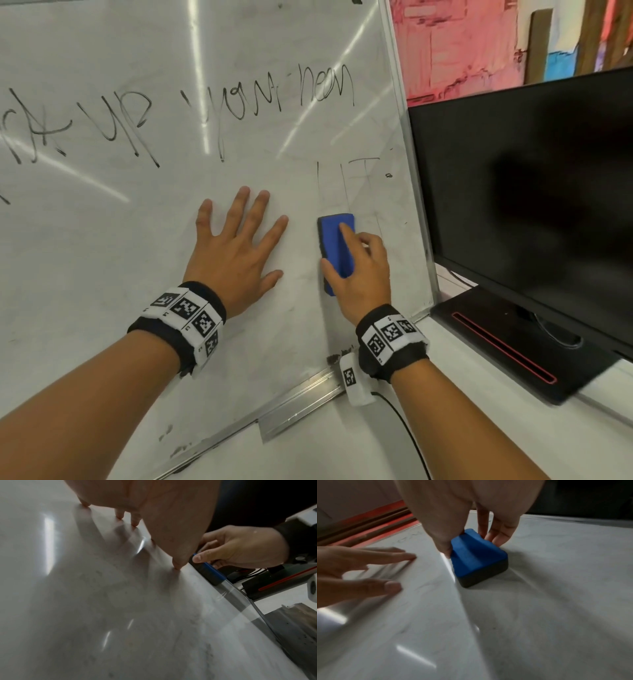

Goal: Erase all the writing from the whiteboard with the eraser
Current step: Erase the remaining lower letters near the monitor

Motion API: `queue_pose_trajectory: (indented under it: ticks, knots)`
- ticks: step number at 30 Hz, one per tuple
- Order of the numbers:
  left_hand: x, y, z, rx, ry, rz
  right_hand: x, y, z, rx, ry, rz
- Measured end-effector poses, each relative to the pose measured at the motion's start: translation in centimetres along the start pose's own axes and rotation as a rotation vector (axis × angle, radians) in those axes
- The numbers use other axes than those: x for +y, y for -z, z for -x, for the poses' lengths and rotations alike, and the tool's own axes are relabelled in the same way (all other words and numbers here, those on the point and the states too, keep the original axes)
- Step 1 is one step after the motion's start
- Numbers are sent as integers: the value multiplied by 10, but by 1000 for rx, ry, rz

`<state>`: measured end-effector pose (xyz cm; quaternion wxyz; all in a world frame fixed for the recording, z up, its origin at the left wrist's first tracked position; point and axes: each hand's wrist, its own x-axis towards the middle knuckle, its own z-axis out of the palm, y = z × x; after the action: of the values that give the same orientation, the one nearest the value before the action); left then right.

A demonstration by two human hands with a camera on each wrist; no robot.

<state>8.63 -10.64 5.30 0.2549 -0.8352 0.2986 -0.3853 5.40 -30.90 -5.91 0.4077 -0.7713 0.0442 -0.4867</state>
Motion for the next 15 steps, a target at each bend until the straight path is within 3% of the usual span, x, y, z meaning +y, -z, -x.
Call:
queue_pose_trajectory:
  ticks: [4, 8, 10, 15]
  knots:
    - [-2, 0, 0, -4, -13, -9, 7, 0, 5, -82, 96, 79]
    - [-1, 2, 1, -21, -4, -3, 20, 7, -4, -10, -110, 60]
    - [1, 3, 0, -36, 2, 0, 17, 6, -4, 1, -132, 66]
    - [2, 5, -2, -30, 8, 10, -4, -4, 8, -89, 112, -13]
